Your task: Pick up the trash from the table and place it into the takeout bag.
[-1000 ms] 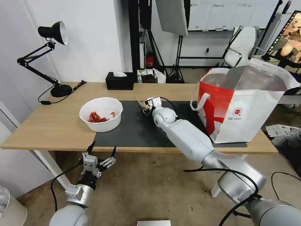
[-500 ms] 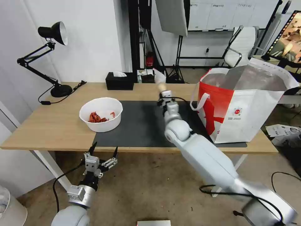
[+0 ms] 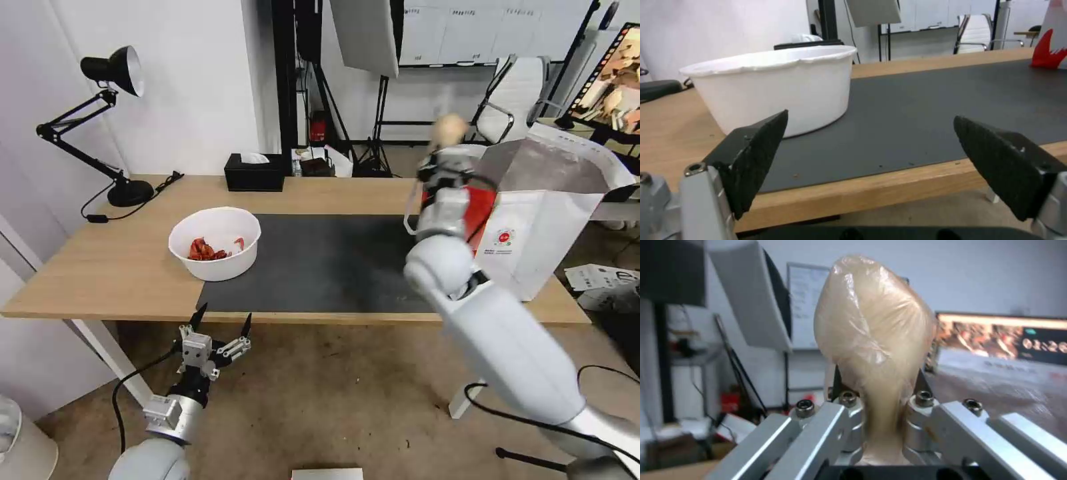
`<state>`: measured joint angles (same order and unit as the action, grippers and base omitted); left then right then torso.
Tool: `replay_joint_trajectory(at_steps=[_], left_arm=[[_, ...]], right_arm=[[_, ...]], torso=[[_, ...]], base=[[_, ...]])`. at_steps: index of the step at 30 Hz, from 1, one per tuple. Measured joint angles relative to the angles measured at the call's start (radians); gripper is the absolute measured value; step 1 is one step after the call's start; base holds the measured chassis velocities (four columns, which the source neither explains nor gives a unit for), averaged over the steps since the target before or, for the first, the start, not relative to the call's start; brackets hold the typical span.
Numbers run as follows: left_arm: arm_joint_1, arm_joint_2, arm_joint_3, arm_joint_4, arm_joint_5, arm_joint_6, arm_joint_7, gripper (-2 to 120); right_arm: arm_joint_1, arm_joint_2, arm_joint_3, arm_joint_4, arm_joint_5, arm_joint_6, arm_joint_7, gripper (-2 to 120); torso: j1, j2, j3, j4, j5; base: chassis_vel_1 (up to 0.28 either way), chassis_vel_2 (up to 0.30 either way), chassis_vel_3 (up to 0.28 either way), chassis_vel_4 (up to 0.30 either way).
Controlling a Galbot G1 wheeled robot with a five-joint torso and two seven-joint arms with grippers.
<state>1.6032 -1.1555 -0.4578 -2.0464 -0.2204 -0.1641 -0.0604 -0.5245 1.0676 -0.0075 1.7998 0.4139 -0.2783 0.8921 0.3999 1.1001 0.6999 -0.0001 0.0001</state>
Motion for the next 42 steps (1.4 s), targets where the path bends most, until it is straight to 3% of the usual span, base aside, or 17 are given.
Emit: replay_joint_trajectory(at_steps=[6, 12, 14, 17, 23, 29, 37, 42], left_arm=[[-0.001, 0.002, 0.000, 0.001, -0.001, -0.002, 0.000, 100], [-0.006, 0.004, 0.001, 0.002, -0.005, -0.002, 0.000, 100], [-0.007, 0.004, 0.002, 0.002, -0.005, -0.002, 0.000, 100], [-0.013, 0.005, 0.005, 0.003, -0.006, -0.002, 0.000, 100], [-0.014, 0.006, 0.006, 0.003, -0.007, -0.001, 0.000, 100], [-0.013, 0.010, 0.008, 0.001, -0.007, 0.001, 0.001, 100], [-0.013, 0.010, 0.011, -0.004, -0.007, 0.002, 0.001, 100], [-0.013, 0.011, 0.011, -0.008, -0.010, 0.002, 0.001, 100]], right_arm=[[0.011, -0.042, 0.013, -0.007, 0.118, -0.097, 0.070, 13], [0.053, -0.078, 0.009, -0.008, 0.219, -0.221, 0.091, 37], [0.059, -0.082, 0.006, -0.008, 0.220, -0.232, 0.091, 40], [0.074, -0.098, -0.004, -0.008, 0.216, -0.255, 0.085, 57], [0.072, -0.104, -0.008, -0.007, 0.213, -0.255, 0.080, 73], [0.059, -0.113, -0.009, 0.014, 0.213, -0.250, 0.072, 98], [0.036, -0.134, -0.002, 0.040, 0.225, -0.225, 0.058, 100], [0.006, -0.156, 0.009, 0.069, 0.259, -0.110, 0.010, 100]], torso=[[0.000, 0.000, 0.000, 0.0000, 0.0002], [0.000, 0.000, 0.000, 0.0001, 0.0000], [0.000, 0.000, 0.000, 0.0002, -0.0001], [0.000, 0.000, 0.000, 0.0001, -0.0001], [0.000, 0.000, 0.000, 0.0002, -0.0001], [0.000, 0.000, 0.000, 0.0002, -0.0001], [0.000, 0.000, 0.000, 0.0001, -0.0001], [0.000, 0.000, 0.000, 0.0001, 0.0000]], base=[[0.000, 0.000, 0.000, 0.000], [0.000, 0.000, 0.000, 0.000], [0.000, 0.000, 0.000, 0.000], [0.000, 0.000, 0.000, 0.000], [0.000, 0.000, 0.000, 0.000], [0.000, 0.000, 0.000, 0.000], [0.000, 0.000, 0.000, 0.000], [0.000, 0.000, 0.000, 0.000]])
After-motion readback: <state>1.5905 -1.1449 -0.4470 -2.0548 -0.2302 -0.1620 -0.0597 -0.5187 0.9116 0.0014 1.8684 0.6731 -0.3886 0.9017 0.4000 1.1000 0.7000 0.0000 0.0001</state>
